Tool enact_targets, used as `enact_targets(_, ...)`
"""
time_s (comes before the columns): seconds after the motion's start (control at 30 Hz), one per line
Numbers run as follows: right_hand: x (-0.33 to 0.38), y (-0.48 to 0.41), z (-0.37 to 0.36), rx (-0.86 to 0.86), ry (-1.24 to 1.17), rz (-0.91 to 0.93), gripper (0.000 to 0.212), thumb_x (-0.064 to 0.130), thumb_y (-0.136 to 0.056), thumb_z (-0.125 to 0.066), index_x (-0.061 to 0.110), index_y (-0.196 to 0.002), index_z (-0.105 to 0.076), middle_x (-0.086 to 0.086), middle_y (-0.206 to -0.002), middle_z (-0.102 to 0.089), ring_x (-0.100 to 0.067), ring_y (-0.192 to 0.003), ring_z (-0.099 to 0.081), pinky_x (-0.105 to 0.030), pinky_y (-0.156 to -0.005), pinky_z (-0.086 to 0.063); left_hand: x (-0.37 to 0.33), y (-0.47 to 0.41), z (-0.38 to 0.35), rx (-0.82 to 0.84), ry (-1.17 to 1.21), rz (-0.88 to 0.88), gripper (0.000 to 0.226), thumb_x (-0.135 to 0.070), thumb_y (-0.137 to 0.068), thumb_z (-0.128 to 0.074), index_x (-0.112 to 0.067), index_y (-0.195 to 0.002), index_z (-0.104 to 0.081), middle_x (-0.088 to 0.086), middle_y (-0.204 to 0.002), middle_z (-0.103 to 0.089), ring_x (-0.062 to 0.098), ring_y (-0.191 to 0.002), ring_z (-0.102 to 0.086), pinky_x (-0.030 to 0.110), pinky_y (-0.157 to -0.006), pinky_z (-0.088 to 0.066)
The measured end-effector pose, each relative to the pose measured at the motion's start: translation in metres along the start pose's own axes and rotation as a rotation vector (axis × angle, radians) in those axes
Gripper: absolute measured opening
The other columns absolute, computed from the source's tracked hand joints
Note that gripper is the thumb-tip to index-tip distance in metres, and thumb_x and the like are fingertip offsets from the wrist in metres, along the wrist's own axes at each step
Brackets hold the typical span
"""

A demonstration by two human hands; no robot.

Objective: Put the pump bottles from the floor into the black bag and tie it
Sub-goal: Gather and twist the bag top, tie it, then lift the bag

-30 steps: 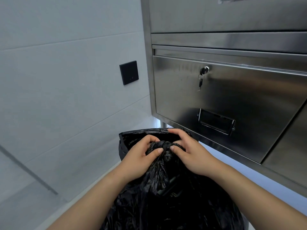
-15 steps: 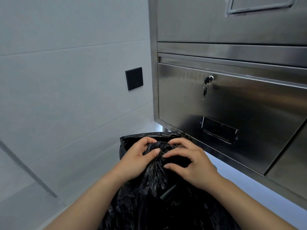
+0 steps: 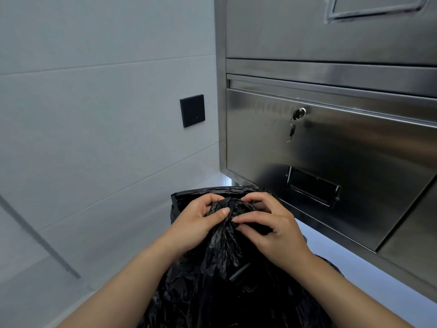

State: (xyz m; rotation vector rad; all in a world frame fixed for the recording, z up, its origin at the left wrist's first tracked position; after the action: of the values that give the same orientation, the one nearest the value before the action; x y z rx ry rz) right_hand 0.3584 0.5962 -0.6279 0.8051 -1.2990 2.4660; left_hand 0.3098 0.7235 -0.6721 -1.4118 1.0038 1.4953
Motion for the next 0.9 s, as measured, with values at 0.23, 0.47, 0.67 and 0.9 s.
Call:
enact_targets(0.23,-0.007,-0.002,0.006,-0.044,-0.072,-0.078,0.015,0.011,-0.074,-0.076,0.024,-0.081,-0.076,0.004,-0.106,-0.060,-0.009,-0.091,-0.062,-0.018,-0.084,-0.045,-0.006,-0.002,0.010,-0.067,-0.211,-0.078,0.013,-0.019,-0.086,-0.066,-0.021,-0.098,-0.062,-0.003,-0.085,-0.074,0.009,-0.078,-0.068,0.027,-0.079,-0.053)
enact_targets(0.47,-0.021,-0.002,0.009,-0.086,-0.111,-0.216,0.017,0.010,-0.077,-0.074,0.026,-0.079,-0.072,0.008,-0.101,-0.060,-0.004,-0.100,-0.057,-0.008,-0.087,-0.037,-0.015,-0.001,0.014,-0.129,-0.240,-0.101,0.027,-0.037,-0.076,-0.074,-0.025,-0.100,-0.070,-0.004,-0.098,-0.075,0.013,-0.098,-0.068,0.037,-0.093,-0.051)
enact_targets(0.67,-0.026,-0.005,0.020,-0.149,-0.161,-0.255,0.017,0.007,-0.079,-0.071,0.024,-0.080,-0.070,0.005,-0.101,-0.060,-0.009,-0.099,-0.058,-0.017,-0.088,-0.042,-0.022,0.000,0.016,-0.155,-0.102,-0.076,0.018,-0.008,-0.088,-0.061,-0.019,-0.098,-0.071,-0.001,-0.089,-0.077,0.008,-0.082,-0.070,0.014,-0.074,-0.052)
enact_targets(0.9,-0.042,-0.001,0.016,-0.147,-0.356,-0.395,0.024,-0.001,-0.083,-0.064,0.022,-0.076,-0.065,0.003,-0.094,-0.061,-0.010,-0.091,-0.062,-0.018,-0.083,-0.046,-0.030,0.005,0.026,-0.218,-0.183,-0.083,0.023,-0.004,-0.069,-0.079,-0.024,-0.080,-0.075,-0.001,-0.078,-0.076,0.004,-0.069,-0.068,0.014,-0.072,-0.054)
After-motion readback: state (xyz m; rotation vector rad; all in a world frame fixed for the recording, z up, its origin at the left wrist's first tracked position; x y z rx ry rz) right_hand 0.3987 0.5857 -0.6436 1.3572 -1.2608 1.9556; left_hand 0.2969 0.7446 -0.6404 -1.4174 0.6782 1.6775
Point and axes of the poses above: each hand's wrist, its own y-axis away from the middle knuckle, its own z-axis out of the back of the hand, x = y × z, the point moved 10 cm from there along -y, towards the middle knuckle
